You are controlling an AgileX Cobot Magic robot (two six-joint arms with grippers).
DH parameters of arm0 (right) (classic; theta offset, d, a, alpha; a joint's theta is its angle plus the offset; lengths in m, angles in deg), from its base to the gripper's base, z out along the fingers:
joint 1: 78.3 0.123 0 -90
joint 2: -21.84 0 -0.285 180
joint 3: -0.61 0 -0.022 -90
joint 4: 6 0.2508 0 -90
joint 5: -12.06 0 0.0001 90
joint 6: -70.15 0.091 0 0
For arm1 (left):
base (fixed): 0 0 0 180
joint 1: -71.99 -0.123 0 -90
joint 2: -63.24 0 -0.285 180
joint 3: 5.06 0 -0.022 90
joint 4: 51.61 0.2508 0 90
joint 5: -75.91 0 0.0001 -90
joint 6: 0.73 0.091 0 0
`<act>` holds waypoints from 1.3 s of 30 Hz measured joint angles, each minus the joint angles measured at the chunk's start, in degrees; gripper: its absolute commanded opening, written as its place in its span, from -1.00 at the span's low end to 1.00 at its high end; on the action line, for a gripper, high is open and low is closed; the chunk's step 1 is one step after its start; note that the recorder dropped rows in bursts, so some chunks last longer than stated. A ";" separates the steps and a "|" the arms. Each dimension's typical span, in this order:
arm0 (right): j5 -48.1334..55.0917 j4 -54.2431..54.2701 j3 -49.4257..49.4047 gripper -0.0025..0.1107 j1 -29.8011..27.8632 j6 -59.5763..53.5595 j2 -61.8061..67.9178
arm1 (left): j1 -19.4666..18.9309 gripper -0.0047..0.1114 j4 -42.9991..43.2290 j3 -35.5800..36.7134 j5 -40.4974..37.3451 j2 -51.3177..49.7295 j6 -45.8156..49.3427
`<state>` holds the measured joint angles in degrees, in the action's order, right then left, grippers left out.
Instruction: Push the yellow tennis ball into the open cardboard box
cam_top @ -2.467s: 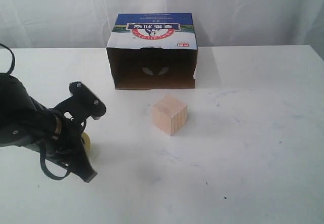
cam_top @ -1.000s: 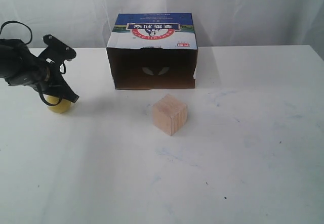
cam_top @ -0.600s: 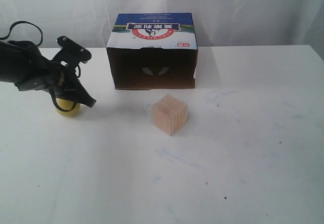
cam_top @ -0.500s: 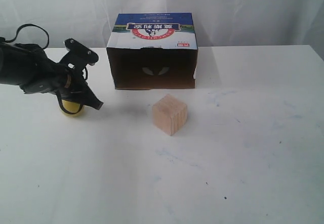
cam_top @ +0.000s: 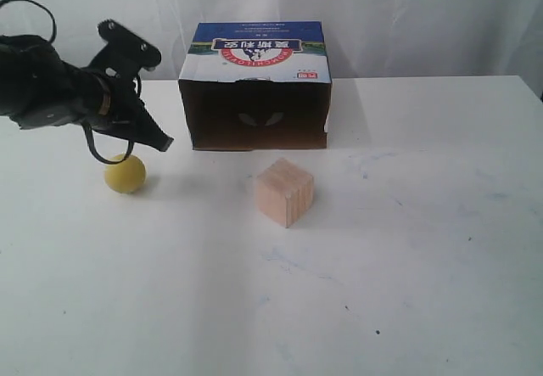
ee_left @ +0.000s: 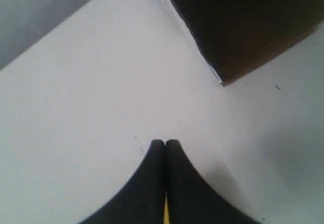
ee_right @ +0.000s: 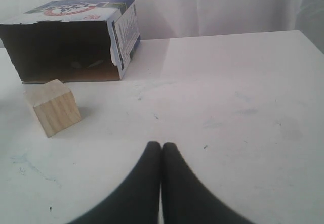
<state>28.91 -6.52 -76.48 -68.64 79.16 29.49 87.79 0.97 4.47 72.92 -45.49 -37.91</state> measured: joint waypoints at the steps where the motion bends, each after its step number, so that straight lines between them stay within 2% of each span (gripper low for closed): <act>1: 0.00 0.00 0.00 -0.96 0.00 0.00 0.00 | 0.01 -0.92 0.75 0.00 -0.81 0.93 0.00; 4: 0.00 0.00 0.00 -0.96 0.00 0.00 0.00 | -0.82 -0.92 2.91 0.00 -2.94 2.08 0.11; 7: 0.00 0.00 0.00 -0.96 0.00 0.00 0.00 | -3.77 -0.92 4.67 0.00 -1.62 0.56 0.11; 11: 0.00 0.00 0.00 -0.96 0.00 0.00 0.00 | -7.49 -0.92 5.76 -0.78 2.98 -4.92 0.22; 15: 0.00 0.00 0.00 -0.96 0.00 0.00 0.00 | -8.56 -0.92 6.61 -2.14 2.98 -11.26 -0.09; 29: 0.00 0.00 0.00 -0.96 0.00 0.86 0.00 | 1.61 -0.92 5.83 -3.74 0.72 -10.52 -1.29; 39: 0.00 0.00 0.00 -0.96 0.00 0.97 0.00 | 2.51 -0.92 4.39 -3.74 3.72 -10.52 -1.29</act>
<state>28.91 -6.52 -76.48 -68.64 80.13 29.49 90.30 5.36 0.73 76.65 -56.01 -39.20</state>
